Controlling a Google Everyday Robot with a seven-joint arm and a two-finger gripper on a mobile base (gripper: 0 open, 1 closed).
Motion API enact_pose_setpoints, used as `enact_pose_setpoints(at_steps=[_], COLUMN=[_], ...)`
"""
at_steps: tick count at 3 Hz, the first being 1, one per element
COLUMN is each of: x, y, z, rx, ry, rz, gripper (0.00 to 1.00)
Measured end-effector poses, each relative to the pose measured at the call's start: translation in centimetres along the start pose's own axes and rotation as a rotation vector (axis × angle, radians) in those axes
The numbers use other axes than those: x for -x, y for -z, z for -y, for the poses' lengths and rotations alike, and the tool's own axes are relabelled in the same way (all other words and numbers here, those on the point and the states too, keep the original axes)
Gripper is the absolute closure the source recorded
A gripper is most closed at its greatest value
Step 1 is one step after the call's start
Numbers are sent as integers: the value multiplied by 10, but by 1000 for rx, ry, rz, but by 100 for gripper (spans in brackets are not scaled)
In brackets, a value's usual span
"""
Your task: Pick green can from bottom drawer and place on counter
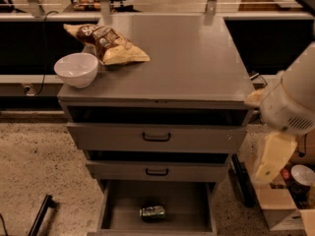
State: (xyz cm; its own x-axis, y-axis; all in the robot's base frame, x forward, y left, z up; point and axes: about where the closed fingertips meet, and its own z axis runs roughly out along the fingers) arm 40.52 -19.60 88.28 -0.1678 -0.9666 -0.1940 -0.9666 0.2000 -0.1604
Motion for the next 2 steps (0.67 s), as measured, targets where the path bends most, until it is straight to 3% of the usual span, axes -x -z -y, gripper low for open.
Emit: enact_pose_setpoints(at_steps=[1, 2], x=[-12, 14], y=[-27, -41], z=[-22, -19], rx=[60, 110], ry=[-9, 102], rz=[-27, -26], gripper=[0, 0])
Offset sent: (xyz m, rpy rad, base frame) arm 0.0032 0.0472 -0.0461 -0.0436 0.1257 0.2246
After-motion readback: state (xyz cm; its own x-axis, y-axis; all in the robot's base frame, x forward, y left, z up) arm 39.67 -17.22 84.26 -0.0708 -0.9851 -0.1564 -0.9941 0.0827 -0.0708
